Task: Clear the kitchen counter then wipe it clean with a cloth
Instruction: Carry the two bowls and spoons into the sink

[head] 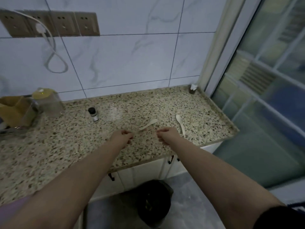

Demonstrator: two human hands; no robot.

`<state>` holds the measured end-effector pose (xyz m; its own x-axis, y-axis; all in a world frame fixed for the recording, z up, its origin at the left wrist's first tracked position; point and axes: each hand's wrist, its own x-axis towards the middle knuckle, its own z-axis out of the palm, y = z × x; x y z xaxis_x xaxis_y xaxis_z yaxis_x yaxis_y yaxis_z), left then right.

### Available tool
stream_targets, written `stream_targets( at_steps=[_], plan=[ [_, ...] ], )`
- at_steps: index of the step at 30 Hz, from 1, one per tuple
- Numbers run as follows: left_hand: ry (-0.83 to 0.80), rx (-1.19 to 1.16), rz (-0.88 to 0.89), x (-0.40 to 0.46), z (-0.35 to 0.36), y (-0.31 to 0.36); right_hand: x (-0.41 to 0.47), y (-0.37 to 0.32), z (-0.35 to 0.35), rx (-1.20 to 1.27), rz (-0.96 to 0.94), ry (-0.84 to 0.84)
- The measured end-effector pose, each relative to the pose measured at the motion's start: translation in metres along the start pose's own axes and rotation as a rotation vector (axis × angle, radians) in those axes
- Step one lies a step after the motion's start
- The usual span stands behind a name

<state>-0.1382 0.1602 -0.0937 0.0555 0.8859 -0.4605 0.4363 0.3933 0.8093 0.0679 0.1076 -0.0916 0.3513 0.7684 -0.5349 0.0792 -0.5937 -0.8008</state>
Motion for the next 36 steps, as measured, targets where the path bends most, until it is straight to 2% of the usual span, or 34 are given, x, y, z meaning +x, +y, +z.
stream_targets(
  at_steps=[6,11,15,20,24,31,36],
  plan=[
    [-0.042,0.079,-0.006,0.026,0.049,0.015,0.032,0.031,-0.052,-0.002,0.070,0.091],
    [-0.116,0.145,-0.047,0.061,0.067,0.018,0.061,0.037,-0.061,-0.014,0.127,0.095],
    [-0.112,0.224,-0.027,0.100,0.080,0.029,0.085,0.031,-0.068,-0.027,0.170,0.139],
    [-0.081,0.420,0.086,0.142,0.098,0.039,0.125,0.021,-0.073,-0.148,0.191,0.283],
    [-0.081,0.571,0.127,0.173,0.106,0.033,0.153,0.025,-0.073,-0.361,0.205,0.382],
    [-0.126,0.814,0.299,0.218,0.118,0.024,0.192,0.044,-0.074,-0.479,0.281,0.503],
    [-0.114,0.912,0.360,0.230,0.125,0.020,0.206,0.047,-0.072,-0.518,0.299,0.561]
  ],
)
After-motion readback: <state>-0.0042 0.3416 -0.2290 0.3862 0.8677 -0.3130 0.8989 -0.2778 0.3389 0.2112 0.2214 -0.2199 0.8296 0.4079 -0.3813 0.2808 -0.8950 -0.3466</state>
